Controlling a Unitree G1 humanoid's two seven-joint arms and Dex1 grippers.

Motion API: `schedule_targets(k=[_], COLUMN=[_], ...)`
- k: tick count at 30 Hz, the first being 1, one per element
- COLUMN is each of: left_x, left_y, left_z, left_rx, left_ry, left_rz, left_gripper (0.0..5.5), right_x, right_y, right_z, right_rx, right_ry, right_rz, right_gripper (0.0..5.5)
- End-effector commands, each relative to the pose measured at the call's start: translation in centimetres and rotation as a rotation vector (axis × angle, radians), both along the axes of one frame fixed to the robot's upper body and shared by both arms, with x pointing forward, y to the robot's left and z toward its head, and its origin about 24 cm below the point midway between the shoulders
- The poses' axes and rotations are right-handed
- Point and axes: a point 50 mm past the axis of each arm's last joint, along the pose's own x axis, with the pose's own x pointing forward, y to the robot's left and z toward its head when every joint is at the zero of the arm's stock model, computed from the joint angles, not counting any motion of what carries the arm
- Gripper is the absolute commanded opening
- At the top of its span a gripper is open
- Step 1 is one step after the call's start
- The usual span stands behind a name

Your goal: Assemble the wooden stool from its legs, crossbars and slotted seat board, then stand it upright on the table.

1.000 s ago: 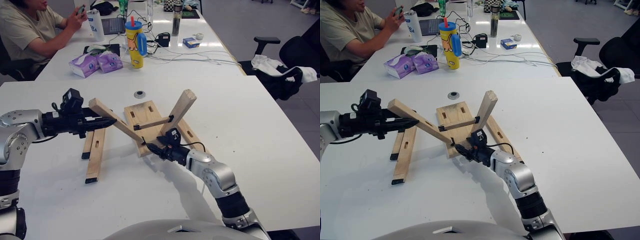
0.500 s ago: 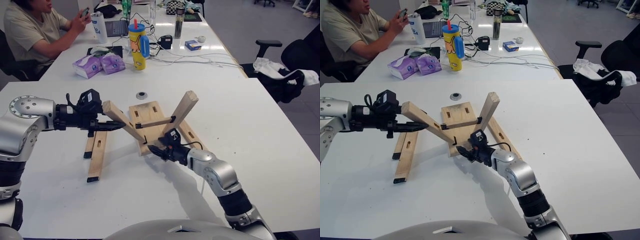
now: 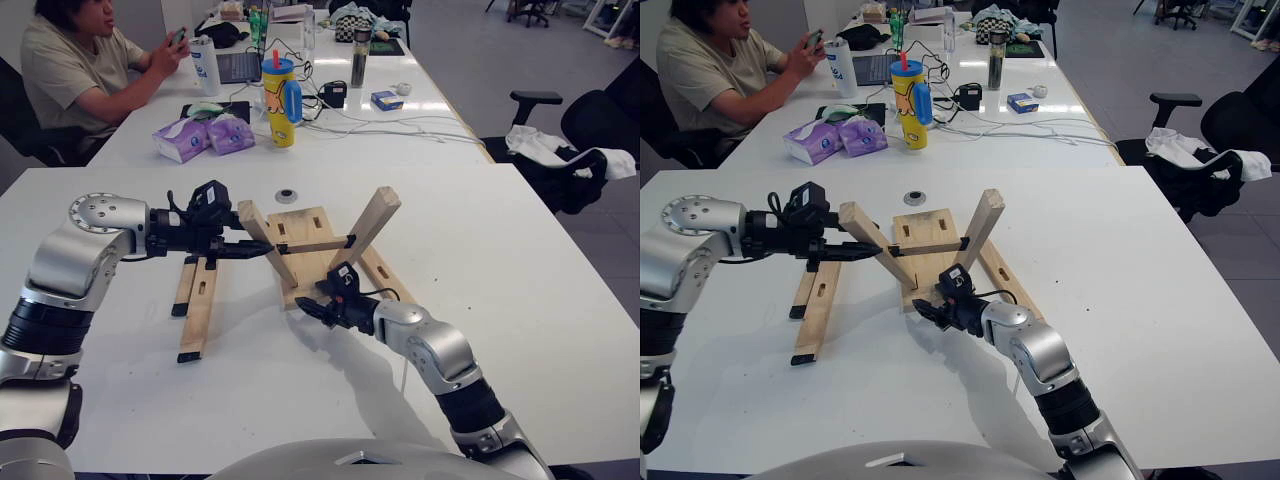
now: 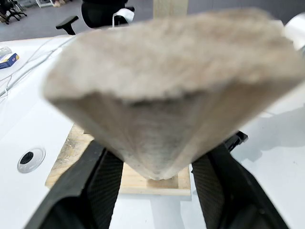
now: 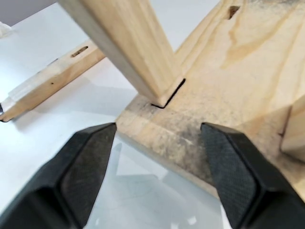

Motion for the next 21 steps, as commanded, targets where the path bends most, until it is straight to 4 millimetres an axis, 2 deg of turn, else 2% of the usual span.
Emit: schedule_targets(k=[1,5,8,10,15,18,21], left_x=[-0.9,-1.2,-0.7,-0.5,-0.5,-0.3,-0.3], left_y=[-0.9,-0.3,-0.3,-0.3,0.1,0.0,-0.2], left_z=[-5.7,-7.5,-6.9,-6.5,-5.7,-5.4,-5.2], left_rx=[-0.017,-0.015,-0.098,-0.109,-0.102,-0.102,-0.101], left_ry=[0.211,0.233,0.211,0.186,0.158,0.149,0.145], left_rz=[0.012,0.039,0.068,0.076,0.090,0.089,0.079], left_gripper=[2.06,2.06,2.06,2.06,2.06,2.06,2.06], right_x=[-2.5,-2.5,-1.8,-1.5,-2.6,-1.5,0.5], right_y=[-1.1,-1.0,-0.6,-0.4,-0.9,-1.0,-0.4], right_z=[-4.6,-4.8,-3.4,-0.6,4.9,9.3,13.0], right_rx=[-0.124,-0.109,0.027,0.161,0.260,0.291,0.247], right_ry=[0.244,0.242,0.111,-0.045,-0.288,-0.481,-0.704], right_rz=[0.008,0.010,-0.042,-0.070,-0.007,-0.068,-0.171], right_gripper=[3.30,3.30,2.83,2.57,1.62,1.14,0.61])
